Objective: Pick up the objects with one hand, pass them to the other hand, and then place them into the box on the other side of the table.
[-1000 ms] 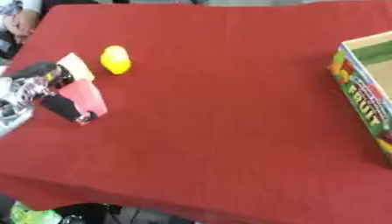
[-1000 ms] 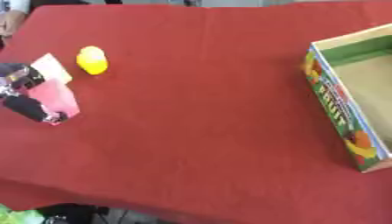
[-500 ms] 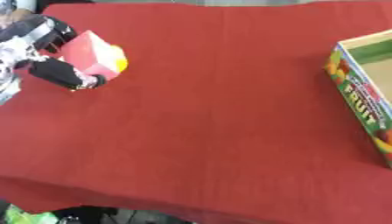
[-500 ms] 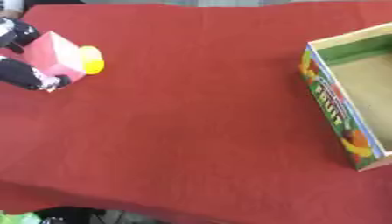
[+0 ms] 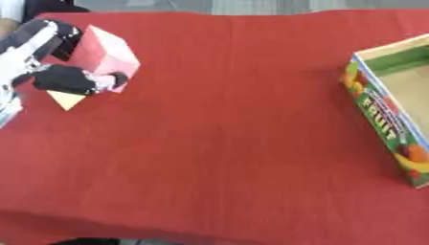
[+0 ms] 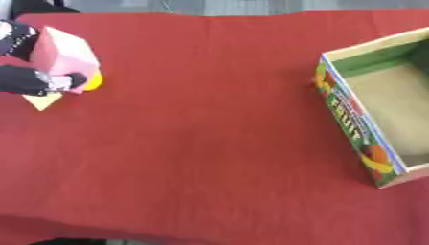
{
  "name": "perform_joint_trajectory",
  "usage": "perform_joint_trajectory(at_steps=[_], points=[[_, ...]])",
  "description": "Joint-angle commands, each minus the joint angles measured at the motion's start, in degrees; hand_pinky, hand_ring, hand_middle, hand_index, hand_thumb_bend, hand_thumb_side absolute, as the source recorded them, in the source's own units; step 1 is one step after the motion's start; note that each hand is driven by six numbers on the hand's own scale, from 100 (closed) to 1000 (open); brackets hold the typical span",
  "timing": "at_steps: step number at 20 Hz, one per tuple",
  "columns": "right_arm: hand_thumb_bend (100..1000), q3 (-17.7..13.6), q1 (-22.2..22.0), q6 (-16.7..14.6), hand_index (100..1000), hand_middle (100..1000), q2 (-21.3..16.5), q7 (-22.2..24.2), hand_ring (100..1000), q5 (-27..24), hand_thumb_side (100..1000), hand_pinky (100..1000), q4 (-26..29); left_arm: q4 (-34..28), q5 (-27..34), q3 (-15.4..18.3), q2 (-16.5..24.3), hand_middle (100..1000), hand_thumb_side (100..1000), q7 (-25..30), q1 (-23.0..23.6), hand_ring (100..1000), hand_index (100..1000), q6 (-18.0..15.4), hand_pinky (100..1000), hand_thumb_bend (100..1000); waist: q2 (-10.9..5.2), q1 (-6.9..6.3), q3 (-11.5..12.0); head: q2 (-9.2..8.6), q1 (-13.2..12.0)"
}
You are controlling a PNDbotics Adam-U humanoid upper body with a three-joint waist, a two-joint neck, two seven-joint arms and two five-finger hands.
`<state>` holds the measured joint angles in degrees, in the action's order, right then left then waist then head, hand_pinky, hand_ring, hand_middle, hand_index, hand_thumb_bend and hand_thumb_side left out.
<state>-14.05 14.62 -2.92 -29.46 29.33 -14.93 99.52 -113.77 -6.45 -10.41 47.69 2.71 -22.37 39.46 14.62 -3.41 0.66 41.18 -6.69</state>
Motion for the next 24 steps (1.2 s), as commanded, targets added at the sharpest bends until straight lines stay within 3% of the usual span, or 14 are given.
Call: perform_joint_trajectory(at_steps=[1,7,16,24], points=[[100,-0.56,0.68,-0.30,964,852,-0.97,0.00,1000,-0.54,584,986,1.03,-0.82,1.09,0.36,-2.58,491,377,-1.54,-1.50,609,509,-1.90,747,100,-0.57,0.34,-0.17,-1.52,0.31],[100,-0.53,1.23,-0.38,964,853,-0.88,-0.06,1000,-1.22,576,986,1.27,-0.74,-1.78,-1.98,-6.99,471,378,-2.04,-3.46,591,508,-6.48,735,100,-0.53,0.64,-0.31,-2.34,0.25],[100,0.79,3.75,-1.59,960,853,-3.27,-0.18,1000,-5.31,533,981,3.21,3.85,-9.73,-5.67,-9.62,452,360,0.38,-5.81,560,508,-17.64,713,100,-0.80,1.16,-1.11,-0.70,-0.09],[100,3.51,6.03,-4.31,953,852,-7.01,-0.25,1000,-8.48,500,973,5.27,9.48,-9.06,-7.29,-13.13,418,422,-0.06,-7.35,533,517,-21.54,699,100,-1.29,2.24,-1.57,-0.26,-0.39]])
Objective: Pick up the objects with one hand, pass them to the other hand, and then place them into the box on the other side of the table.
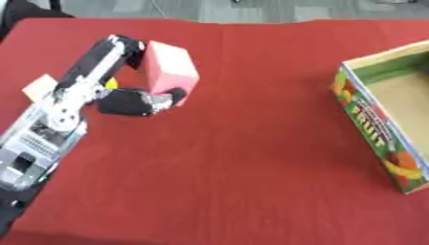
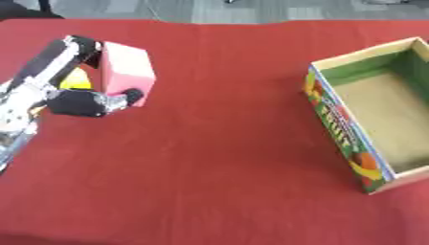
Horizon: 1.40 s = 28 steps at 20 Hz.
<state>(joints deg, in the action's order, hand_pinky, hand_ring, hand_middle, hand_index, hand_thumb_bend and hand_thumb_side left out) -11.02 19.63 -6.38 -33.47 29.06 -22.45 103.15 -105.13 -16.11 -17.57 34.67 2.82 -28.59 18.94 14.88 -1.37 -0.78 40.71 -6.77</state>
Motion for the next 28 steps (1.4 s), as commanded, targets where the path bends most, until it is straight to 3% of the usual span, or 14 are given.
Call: perform_joint_trajectory(at_steps=[1,6,17,21,28], points=[[100,1.09,1.38,-1.15,953,853,-3.59,0.18,1000,-1.12,494,972,1.89,1.49,0.80,-0.34,-0.65,415,429,-0.24,-1.34,530,517,-1.41,697,100,-1.61,0.34,-0.19,0.28,-0.36],[100,4.45,3.32,-2.77,953,864,-6.40,1.62,1000,-0.13,416,964,3.31,4.29,0.06,-1.20,-2.77,404,420,-0.89,-2.34,512,516,-3.47,687,100,-1.84,0.92,-0.49,0.60,-0.65],[100,13.60,9.86,-5.55,957,884,-11.49,7.10,1000,9.06,181,957,7.35,6.52,-7.04,-1.97,-4.15,399,330,-3.65,-2.76,501,514,-9.18,671,100,-2.40,1.73,-0.87,1.69,-0.56],[100,16.58,12.39,-5.48,943,881,-10.80,8.30,1000,10.92,184,952,7.60,6.00,-7.33,-2.47,-4.12,387,344,-4.48,-2.64,478,519,-10.65,655,100,-2.47,1.68,-0.98,2.20,-0.42],[100,20.77,16.64,-5.22,937,875,-8.22,11.36,1000,13.31,166,944,7.09,7.23,-0.65,-2.93,-5.45,364,421,-5.03,-2.29,427,521,-12.43,608,100,-2.75,1.77,-1.23,2.57,-0.28]])
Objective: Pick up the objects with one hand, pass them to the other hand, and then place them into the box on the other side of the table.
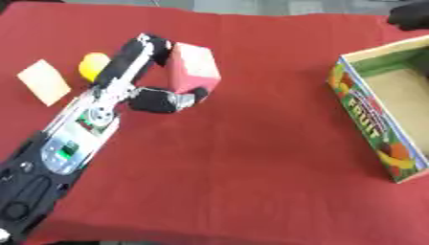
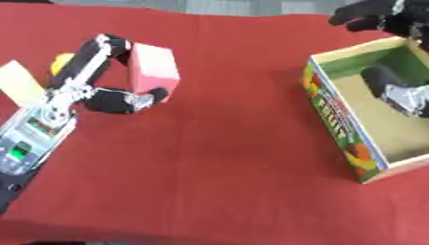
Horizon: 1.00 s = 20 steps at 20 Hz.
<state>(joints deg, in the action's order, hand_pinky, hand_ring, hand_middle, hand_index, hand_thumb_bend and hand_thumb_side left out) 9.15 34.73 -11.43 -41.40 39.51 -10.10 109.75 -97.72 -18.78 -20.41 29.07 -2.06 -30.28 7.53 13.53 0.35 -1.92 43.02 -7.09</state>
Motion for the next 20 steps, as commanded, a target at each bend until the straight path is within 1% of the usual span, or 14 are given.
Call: perform_joint_trajectory(at_steps=[1,6,9,16,20], points=[[100,1.08,2.12,-0.37,937,875,-0.01,1.23,1000,1.49,165,942,0.41,-0.04,2.33,-0.16,0.01,363,415,-0.12,-0.61,423,521,-1.47,603,100,-1.43,0.10,-0.12,0.25,0.08],[100,3.19,4.61,-1.84,935,878,1.27,2.64,1000,4.91,176,936,-0.57,0.86,2.16,-0.35,-0.57,362,412,0.21,-0.60,418,520,-2.67,599,100,-1.59,0.22,-0.28,0.42,0.05],[100,4.58,6.37,-3.24,934,880,2.04,3.40,1000,7.62,210,931,-1.51,1.19,1.88,-0.57,-0.71,363,398,0.55,-0.65,420,519,-3.46,599,100,-1.67,0.24,-0.39,0.53,0.25],[100,7.37,11.37,-5.75,937,884,5.53,3.58,1000,15.28,259,926,-6.79,1.48,-0.52,-1.21,-1.23,365,364,0.94,-0.65,421,515,-4.98,599,100,-1.87,0.27,-0.58,0.83,0.38],[100,8.73,14.28,-5.86,944,882,8.62,3.29,1000,18.39,270,928,-10.15,1.81,-1.77,-1.47,-1.72,365,351,0.82,-0.42,422,514,-5.71,603,100,-2.13,0.47,-0.84,0.92,0.38]])
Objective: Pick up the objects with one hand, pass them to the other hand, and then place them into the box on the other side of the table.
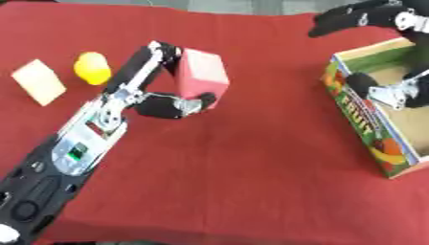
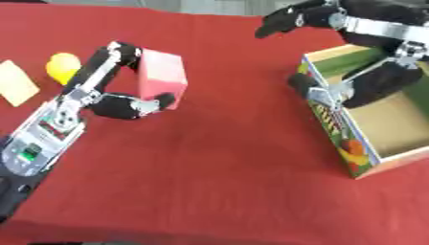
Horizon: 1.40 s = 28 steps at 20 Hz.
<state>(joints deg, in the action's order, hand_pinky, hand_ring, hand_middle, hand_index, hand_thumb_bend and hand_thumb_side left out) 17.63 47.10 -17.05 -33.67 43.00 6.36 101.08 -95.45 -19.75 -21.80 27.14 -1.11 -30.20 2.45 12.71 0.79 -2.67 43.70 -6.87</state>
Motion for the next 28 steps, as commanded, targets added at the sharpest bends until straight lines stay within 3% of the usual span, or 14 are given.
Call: perform_joint_trajectory(at_steps=[1,8,19,24,28], points=[[100,0.57,2.49,-0.25,945,881,1.67,-0.27,1000,2.78,278,928,-2.32,-0.43,-1.10,-0.13,0.07,366,346,-0.19,-0.47,423,514,-0.83,604,100,-1.39,0.08,-0.14,0.26,0.17],[100,2.49,5.33,-0.93,952,878,7.39,-0.91,1000,9.19,305,934,-7.66,-0.27,-3.02,-0.50,-1.07,368,318,-0.37,-0.71,426,513,-1.93,606,100,-1.64,0.13,0.20,0.41,0.54],[100,3.67,7.40,-2.70,952,864,12.62,-3.12,1000,15.88,366,942,-13.17,1.20,-5.29,-0.28,-3.33,363,307,-1.18,-1.74,421,512,-2.37,603,100,-1.73,0.42,0.75,0.42,0.88],[100,4.35,7.99,-3.00,979,857,13.90,-3.08,1000,16.24,423,961,-14.34,1.49,-5.51,-0.36,-4.08,362,295,-1.29,-2.25,420,511,-2.54,601,100,-1.70,0.39,1.17,0.42,1.31],[100,4.80,8.66,-1.35,991,857,14.51,-2.27,1000,14.47,435,977,-14.66,2.09,-6.30,-0.41,-4.86,361,278,-1.47,-2.79,420,510,-2.71,600,100,-1.73,0.36,1.46,0.42,1.46]])
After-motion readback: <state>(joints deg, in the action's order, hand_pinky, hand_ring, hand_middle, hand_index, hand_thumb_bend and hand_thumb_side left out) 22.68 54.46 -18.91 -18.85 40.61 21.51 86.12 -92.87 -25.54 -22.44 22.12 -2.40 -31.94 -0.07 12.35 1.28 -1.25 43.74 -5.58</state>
